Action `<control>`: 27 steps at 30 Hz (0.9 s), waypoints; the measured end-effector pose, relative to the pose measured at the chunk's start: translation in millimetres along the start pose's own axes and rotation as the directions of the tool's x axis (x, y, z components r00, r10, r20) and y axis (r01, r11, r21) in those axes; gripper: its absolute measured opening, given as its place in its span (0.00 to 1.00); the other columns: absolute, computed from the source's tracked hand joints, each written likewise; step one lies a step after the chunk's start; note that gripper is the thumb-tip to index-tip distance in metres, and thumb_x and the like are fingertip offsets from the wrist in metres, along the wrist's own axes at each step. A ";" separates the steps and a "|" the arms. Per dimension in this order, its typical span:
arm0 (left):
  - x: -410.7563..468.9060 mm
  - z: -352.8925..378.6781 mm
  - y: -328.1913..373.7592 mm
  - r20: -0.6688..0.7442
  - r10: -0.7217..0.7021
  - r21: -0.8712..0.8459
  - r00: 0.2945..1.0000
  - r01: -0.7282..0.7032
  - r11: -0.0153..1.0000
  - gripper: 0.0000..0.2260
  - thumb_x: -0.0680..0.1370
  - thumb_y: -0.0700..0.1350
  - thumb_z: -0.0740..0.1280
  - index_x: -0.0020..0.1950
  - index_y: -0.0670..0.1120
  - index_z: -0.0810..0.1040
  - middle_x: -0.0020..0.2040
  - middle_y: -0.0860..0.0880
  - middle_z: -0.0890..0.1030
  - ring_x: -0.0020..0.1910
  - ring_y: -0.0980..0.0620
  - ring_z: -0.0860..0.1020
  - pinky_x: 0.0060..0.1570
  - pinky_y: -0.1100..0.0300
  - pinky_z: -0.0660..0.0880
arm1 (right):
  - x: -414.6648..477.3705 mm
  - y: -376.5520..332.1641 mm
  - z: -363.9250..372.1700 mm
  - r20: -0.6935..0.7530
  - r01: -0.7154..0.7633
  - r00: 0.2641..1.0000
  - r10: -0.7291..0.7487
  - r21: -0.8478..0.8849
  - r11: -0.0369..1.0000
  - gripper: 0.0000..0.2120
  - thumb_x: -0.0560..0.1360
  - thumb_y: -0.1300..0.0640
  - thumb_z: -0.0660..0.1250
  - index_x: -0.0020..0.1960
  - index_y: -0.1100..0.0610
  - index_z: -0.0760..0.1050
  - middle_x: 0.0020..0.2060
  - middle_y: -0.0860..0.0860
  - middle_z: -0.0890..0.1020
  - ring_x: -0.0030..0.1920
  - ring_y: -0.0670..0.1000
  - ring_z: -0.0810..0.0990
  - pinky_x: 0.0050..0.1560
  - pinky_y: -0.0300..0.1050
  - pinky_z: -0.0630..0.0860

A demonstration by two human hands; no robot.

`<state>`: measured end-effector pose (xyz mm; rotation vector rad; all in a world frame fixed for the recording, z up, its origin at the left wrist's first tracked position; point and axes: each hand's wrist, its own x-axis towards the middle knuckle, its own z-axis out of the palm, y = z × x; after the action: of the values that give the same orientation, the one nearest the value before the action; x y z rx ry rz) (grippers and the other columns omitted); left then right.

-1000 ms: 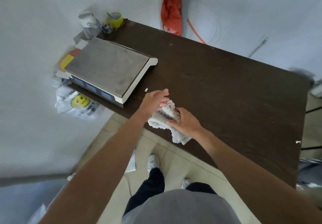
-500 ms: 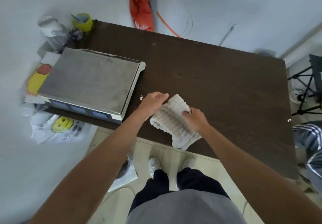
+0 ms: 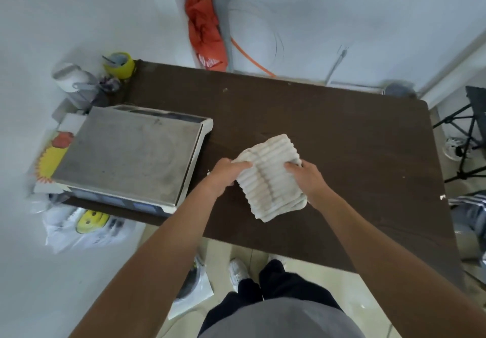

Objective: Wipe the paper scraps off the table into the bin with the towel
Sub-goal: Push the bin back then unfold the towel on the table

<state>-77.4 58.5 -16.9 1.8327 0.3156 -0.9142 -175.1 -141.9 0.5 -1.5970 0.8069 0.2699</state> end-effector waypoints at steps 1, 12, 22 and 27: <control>1.0 2.9 4.4 -0.022 -0.007 -0.088 1.000 0.005 0.996 0.23 0.75 0.52 0.74 0.65 0.43 0.76 0.60 0.46 0.83 0.56 0.50 0.81 0.50 0.57 0.78 | 4.4 -5.1 -3.4 0.013 -0.006 1.000 0.005 0.035 0.999 0.08 0.78 0.50 0.66 0.54 0.50 0.79 0.52 0.50 0.84 0.52 0.52 0.82 0.55 0.53 0.78; 18.0 27.7 68.5 0.057 0.014 -0.326 0.998 0.005 0.946 0.22 0.70 0.48 0.75 0.62 0.43 0.81 0.54 0.44 0.87 0.54 0.44 0.85 0.55 0.49 0.81 | 49.2 -53.1 -28.8 0.068 -0.033 0.998 0.011 0.325 0.945 0.14 0.75 0.48 0.69 0.58 0.53 0.80 0.48 0.53 0.87 0.45 0.55 0.86 0.34 0.46 0.79; 55.3 10.1 139.6 0.097 0.095 -0.354 0.991 -0.055 0.934 0.14 0.77 0.44 0.69 0.62 0.44 0.80 0.57 0.43 0.85 0.57 0.43 0.83 0.60 0.46 0.79 | 94.3 -73.2 -33.1 0.051 -0.061 0.998 0.047 0.318 0.946 0.23 0.65 0.45 0.69 0.58 0.53 0.79 0.51 0.51 0.86 0.53 0.55 0.84 0.61 0.59 0.77; 85.3 1.5 168.9 0.146 0.100 -0.333 0.984 -0.046 0.942 0.18 0.74 0.37 0.65 0.64 0.39 0.79 0.57 0.40 0.84 0.57 0.40 0.83 0.62 0.43 0.78 | 109.1 -96.8 -33.0 -0.021 0.008 1.000 -0.003 0.256 0.967 0.14 0.72 0.54 0.65 0.56 0.57 0.77 0.52 0.54 0.83 0.50 0.56 0.82 0.47 0.51 0.78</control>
<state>78.8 -34.2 36.3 1.4459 0.2785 -0.8927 -43.6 -211.1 17.5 -1.3607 0.8181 0.1394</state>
